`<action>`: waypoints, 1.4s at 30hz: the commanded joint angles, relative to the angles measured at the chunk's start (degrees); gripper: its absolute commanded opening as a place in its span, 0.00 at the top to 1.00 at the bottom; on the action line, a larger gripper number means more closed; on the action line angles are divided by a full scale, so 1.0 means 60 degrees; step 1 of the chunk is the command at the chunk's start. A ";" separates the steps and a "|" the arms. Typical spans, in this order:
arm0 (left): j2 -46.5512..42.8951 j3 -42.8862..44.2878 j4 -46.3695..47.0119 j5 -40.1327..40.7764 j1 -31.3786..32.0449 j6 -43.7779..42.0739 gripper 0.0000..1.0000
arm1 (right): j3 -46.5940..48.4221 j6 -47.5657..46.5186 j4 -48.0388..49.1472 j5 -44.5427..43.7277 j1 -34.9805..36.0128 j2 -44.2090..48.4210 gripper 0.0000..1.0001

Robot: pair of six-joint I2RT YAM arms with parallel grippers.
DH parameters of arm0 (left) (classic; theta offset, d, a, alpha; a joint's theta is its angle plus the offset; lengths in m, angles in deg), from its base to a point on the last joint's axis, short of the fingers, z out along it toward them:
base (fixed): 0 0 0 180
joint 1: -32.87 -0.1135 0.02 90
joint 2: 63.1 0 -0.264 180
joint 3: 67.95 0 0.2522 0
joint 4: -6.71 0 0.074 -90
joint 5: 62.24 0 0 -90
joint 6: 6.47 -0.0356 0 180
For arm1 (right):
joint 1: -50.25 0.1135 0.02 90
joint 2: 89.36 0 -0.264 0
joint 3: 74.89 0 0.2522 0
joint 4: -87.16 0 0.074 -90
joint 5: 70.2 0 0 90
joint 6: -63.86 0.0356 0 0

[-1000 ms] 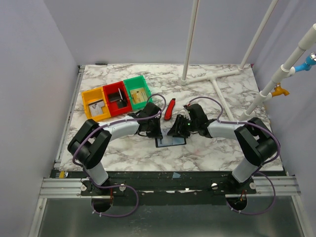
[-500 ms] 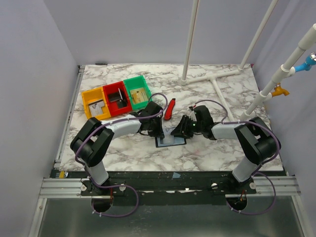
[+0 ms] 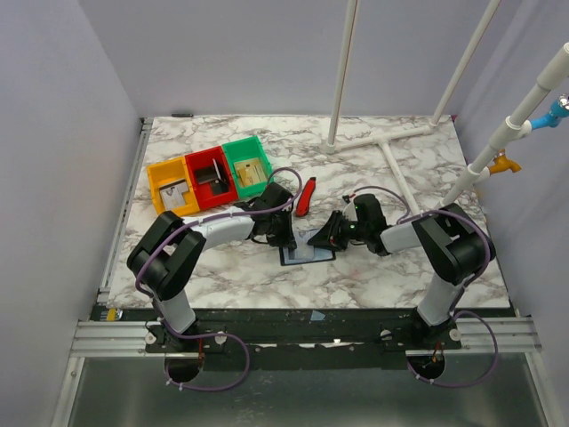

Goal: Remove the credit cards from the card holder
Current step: Remove the credit card from the card holder.

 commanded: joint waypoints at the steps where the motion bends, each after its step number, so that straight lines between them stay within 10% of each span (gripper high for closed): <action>1: 0.0316 -0.0037 -0.0245 0.0105 0.0052 -0.0085 1.00 | -0.0173 0.0354 0.0848 0.0495 -0.0083 -0.0281 0.78; 14: 0.0279 -0.0280 -0.0267 0.0191 0.0040 0.0091 1.00 | -0.0530 0.0667 0.1588 0.0646 -0.0277 -0.0498 0.92; 42: 0.0233 -0.0477 -0.0333 0.0365 -0.0033 0.0161 1.00 | -0.0785 0.0901 0.2370 0.0954 -0.0516 -0.0780 0.90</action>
